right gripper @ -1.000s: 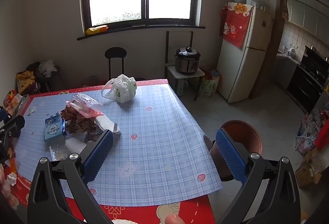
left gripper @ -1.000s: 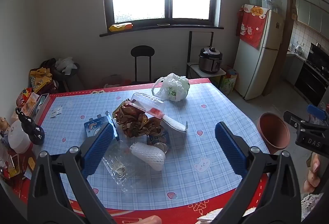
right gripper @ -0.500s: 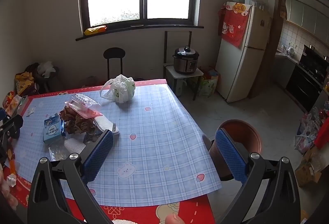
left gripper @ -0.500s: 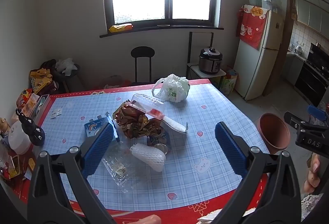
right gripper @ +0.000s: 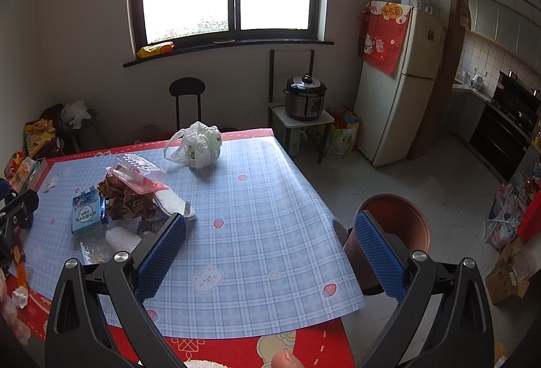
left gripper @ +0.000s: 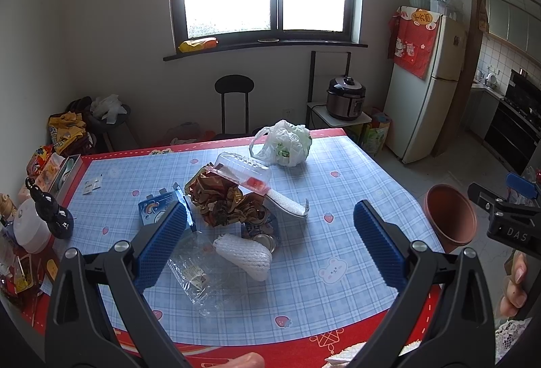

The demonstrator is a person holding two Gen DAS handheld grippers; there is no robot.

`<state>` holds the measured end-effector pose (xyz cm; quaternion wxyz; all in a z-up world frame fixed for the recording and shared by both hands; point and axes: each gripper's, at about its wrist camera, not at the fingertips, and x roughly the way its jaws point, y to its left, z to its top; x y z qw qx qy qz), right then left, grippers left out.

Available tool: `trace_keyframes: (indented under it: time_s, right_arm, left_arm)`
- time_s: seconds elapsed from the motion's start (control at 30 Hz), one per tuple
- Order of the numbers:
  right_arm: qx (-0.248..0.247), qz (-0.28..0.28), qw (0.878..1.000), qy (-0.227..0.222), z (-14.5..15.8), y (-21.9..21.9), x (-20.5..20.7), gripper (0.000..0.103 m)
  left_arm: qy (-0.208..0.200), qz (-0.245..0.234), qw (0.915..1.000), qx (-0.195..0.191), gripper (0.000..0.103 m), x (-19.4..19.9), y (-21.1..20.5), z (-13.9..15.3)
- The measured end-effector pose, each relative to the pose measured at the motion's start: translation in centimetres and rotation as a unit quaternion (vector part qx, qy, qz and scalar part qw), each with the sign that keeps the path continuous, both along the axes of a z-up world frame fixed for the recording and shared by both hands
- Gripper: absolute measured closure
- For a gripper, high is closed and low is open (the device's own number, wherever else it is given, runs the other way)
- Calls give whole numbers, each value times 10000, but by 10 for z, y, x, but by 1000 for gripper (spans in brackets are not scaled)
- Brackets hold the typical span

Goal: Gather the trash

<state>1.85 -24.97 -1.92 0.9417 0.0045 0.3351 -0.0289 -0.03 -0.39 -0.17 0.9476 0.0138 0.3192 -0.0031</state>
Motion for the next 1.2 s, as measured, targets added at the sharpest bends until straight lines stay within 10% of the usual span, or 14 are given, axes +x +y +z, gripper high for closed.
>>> trace_keyframes:
  time_s: [1.2]
  right_arm:
    - [23, -10, 10000, 26, 0, -1, 0, 5]
  left_arm:
    - [35, -16, 10000, -30, 6, -1, -1, -1]
